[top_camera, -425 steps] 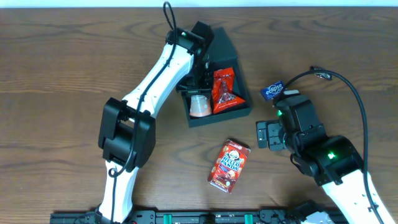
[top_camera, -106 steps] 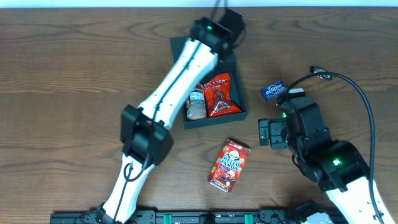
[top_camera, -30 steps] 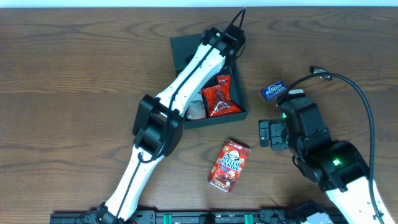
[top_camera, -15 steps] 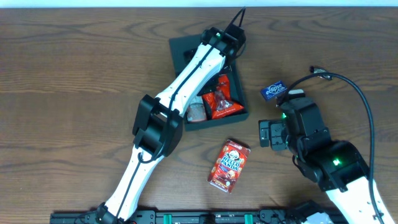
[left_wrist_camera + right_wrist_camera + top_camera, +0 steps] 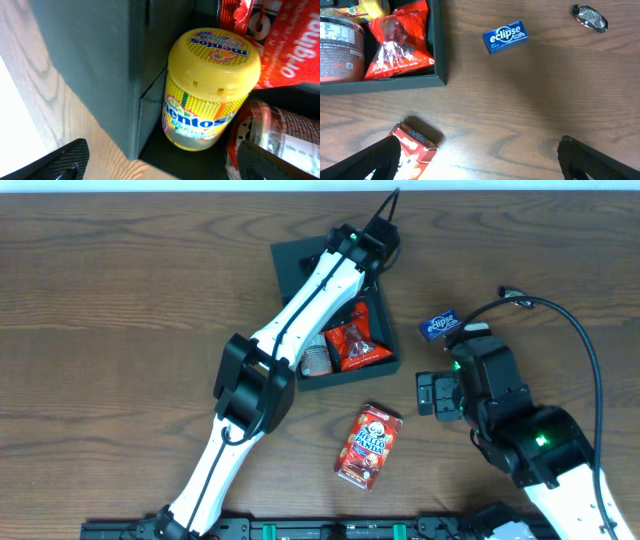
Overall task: Pack container
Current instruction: 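Lower the Mentos roll into the box beside the can and release, then withdraw the left gripper from the box toward the left, then reach the right gripper over the red Hello Panda box, then lower the right gripper and grasp the Hello Panda box top, then lift the Hello Panda box and carry it over the green box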
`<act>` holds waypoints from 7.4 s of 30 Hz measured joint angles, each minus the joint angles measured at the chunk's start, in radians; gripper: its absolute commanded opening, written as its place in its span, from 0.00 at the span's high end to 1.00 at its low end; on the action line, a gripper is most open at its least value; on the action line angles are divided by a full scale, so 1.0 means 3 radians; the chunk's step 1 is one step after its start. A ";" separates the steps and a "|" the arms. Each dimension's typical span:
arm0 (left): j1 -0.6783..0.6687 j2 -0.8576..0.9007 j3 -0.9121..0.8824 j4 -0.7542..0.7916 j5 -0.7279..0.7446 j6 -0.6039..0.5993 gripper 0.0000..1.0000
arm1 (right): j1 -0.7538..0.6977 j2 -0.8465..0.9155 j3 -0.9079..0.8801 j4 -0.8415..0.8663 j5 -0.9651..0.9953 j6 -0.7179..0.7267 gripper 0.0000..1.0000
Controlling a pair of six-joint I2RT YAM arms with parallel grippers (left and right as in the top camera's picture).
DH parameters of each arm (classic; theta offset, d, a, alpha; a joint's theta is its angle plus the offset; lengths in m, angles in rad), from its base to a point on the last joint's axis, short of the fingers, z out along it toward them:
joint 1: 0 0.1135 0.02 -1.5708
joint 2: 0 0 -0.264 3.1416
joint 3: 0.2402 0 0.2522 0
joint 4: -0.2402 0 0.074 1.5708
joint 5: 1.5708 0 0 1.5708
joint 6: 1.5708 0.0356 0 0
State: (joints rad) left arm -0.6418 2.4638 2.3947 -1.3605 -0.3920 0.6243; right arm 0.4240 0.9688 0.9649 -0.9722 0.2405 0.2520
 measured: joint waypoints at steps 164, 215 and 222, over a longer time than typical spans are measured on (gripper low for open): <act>0.0448 -0.4875 -0.4180 0.0885 0.0512 -0.3015 0.05 | 0.1565 0.1879 -0.0735 0.0852 -0.0759 0.4251 0.52; 0.0451 -0.4875 -0.4180 0.0885 0.0540 -0.2964 0.05 | 0.0376 0.1609 0.1513 -0.0336 -0.1067 0.0834 0.76; 0.0451 -0.4875 -0.4180 0.0886 0.0567 -0.2963 0.05 | 0.0298 0.2277 0.1534 -0.0032 -0.1199 0.0387 0.75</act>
State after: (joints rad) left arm -0.5064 1.0012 1.1408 -1.0946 -0.2218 -0.2646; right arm 0.5133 1.6520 1.4250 -0.9817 -0.1192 0.3679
